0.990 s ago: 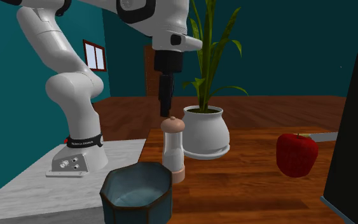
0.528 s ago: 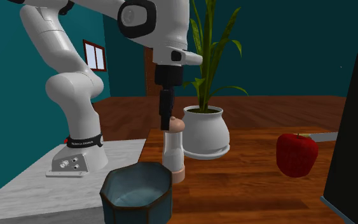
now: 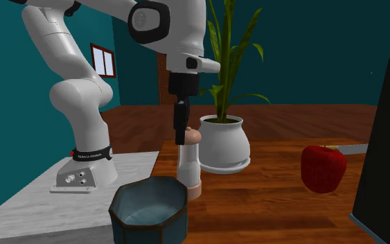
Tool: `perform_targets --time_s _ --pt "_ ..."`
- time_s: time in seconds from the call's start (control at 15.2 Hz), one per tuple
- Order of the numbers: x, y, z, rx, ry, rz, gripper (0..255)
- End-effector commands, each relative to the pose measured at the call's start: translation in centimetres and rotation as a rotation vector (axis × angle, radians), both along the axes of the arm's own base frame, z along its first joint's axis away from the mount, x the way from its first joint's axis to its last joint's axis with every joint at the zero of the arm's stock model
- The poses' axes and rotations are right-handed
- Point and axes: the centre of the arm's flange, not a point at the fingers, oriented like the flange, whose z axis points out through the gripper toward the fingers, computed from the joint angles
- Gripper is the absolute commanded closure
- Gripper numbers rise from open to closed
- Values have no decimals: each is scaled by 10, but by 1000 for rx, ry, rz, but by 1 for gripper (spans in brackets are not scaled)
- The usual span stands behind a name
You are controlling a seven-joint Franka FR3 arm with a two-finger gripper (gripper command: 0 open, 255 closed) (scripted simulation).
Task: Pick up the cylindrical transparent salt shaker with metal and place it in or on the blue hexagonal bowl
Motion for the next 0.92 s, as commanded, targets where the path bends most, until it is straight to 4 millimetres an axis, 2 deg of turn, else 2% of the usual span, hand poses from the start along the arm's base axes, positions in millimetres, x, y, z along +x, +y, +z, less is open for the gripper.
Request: perform_targets --time_s 0.0,0.53,0.86 --pt "0 0 -1 1 1 0 255" --pt "0 0 -1 1 1 0 255" --pt "0 0 26 1 1 0 255"
